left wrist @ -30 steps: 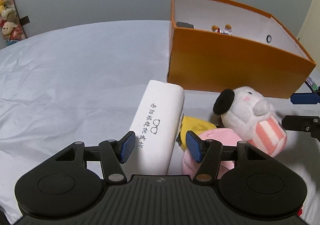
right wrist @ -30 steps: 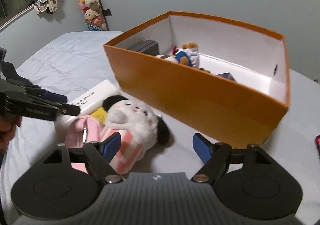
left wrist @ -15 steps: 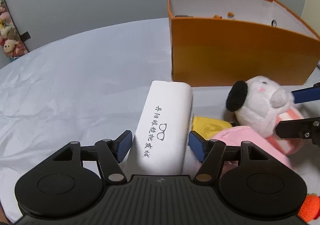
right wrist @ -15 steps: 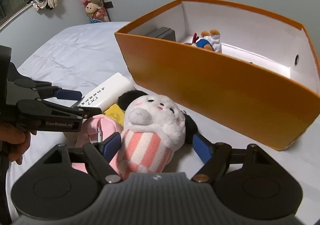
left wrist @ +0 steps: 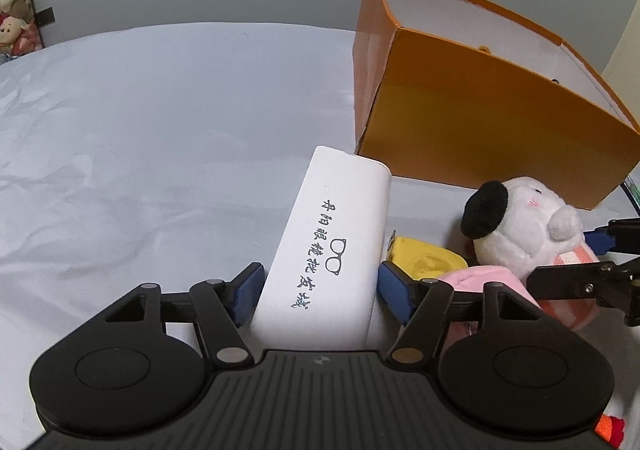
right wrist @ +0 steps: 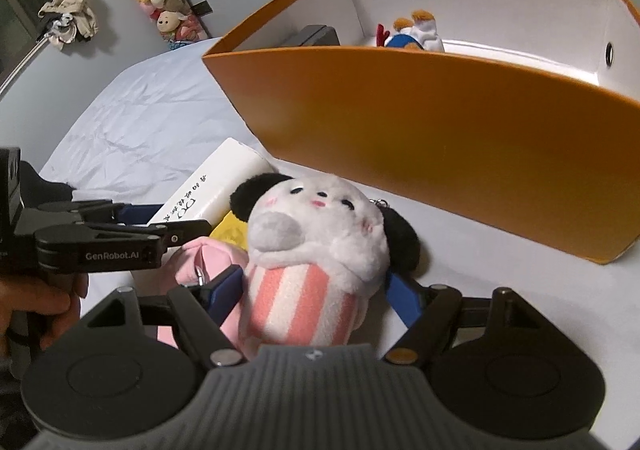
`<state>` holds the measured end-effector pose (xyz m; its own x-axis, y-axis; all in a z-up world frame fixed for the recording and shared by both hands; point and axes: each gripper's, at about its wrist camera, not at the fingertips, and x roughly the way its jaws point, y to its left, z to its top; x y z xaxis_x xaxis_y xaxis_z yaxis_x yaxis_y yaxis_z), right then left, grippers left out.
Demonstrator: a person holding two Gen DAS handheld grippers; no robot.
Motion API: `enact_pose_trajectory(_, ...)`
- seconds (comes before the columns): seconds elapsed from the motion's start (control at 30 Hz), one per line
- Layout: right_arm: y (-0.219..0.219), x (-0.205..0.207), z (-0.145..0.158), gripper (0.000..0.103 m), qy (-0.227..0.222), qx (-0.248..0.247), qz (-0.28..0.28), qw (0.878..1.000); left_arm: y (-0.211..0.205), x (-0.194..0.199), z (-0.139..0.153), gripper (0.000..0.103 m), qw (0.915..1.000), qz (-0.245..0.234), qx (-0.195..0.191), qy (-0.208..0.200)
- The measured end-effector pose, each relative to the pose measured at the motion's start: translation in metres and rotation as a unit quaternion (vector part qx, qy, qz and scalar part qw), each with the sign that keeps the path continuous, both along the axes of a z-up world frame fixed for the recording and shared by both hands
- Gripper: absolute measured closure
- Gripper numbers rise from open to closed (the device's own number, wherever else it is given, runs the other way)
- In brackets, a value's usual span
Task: Organize objects
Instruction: 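Grasp white glasses box with left tool while right tool grasps pink-striped white plush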
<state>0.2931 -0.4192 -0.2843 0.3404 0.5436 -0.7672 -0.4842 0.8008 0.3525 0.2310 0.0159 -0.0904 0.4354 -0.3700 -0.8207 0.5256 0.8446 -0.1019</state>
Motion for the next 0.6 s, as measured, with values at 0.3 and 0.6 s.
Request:
enact_pose_trajectory(0.3,-0.005,0.011,-0.001,0.025,0.028,0.026,-0.04,0.998,-0.011,0.002,0.0,0.03,0.9993,-0.018,0.031,-0.012)
enact_pose_trajectory(0.6,0.009,0.012,-0.006,0.025,0.024,-0.013,-0.027,0.999,-0.031,0.007,-0.006,0.029,0.996,-0.02,0.084,-0.023)
